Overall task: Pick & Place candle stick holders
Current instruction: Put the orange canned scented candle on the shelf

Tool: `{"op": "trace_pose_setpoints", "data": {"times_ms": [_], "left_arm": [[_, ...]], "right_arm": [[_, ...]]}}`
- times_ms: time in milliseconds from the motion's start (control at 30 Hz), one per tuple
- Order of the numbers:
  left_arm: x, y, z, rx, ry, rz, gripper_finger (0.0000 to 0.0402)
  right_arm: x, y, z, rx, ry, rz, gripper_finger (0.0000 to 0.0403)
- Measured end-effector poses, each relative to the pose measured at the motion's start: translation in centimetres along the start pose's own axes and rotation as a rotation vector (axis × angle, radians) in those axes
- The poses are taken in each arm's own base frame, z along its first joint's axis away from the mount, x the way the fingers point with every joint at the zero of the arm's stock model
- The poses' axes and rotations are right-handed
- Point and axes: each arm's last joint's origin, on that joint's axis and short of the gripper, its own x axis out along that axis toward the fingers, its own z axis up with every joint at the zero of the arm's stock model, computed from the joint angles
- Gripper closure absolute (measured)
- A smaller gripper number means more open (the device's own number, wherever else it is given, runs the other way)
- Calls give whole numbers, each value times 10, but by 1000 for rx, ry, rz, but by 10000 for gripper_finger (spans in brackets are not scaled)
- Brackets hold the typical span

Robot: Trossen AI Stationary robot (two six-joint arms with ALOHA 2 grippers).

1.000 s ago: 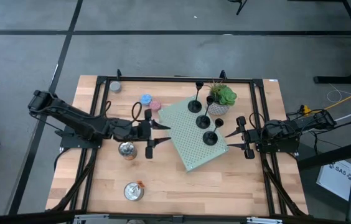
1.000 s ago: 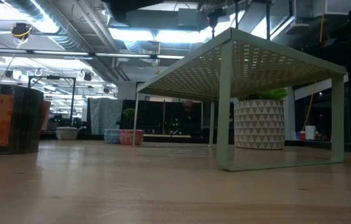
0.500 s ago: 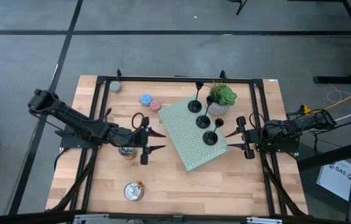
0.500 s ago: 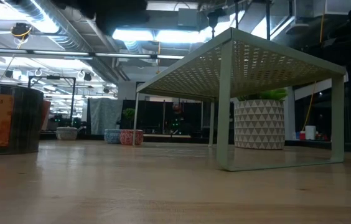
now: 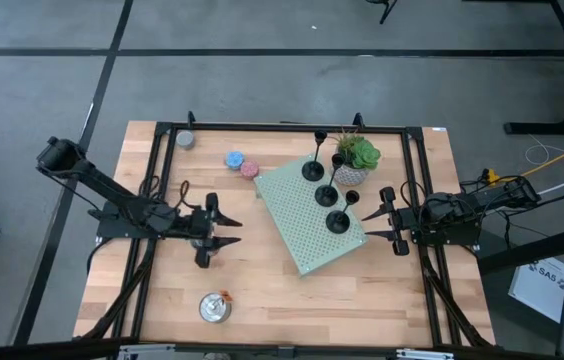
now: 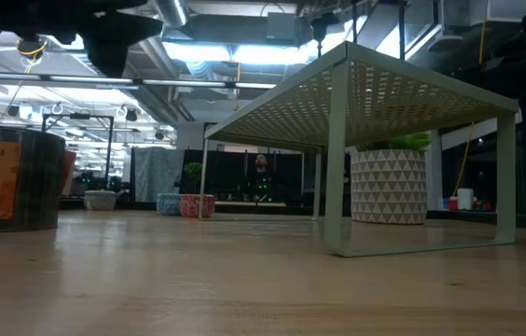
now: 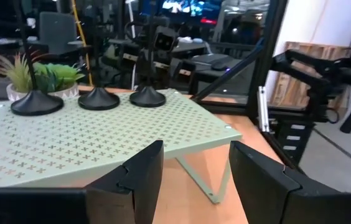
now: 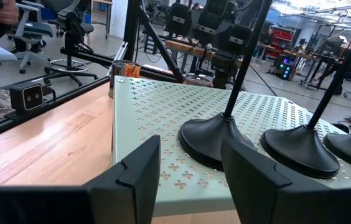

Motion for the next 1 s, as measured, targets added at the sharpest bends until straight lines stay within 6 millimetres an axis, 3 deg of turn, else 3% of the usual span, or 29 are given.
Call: {"op": "trace_pose_setpoints", "data": {"times_ms": [433,1000], "left_arm": [[-20,-8,2,8,-9,-93,222],[-35,-8,-11,-36,266,-182,222]], "right_arm": [[0,0,0,0,0,0,231],[0,0,0,0,1,1,231]]}}
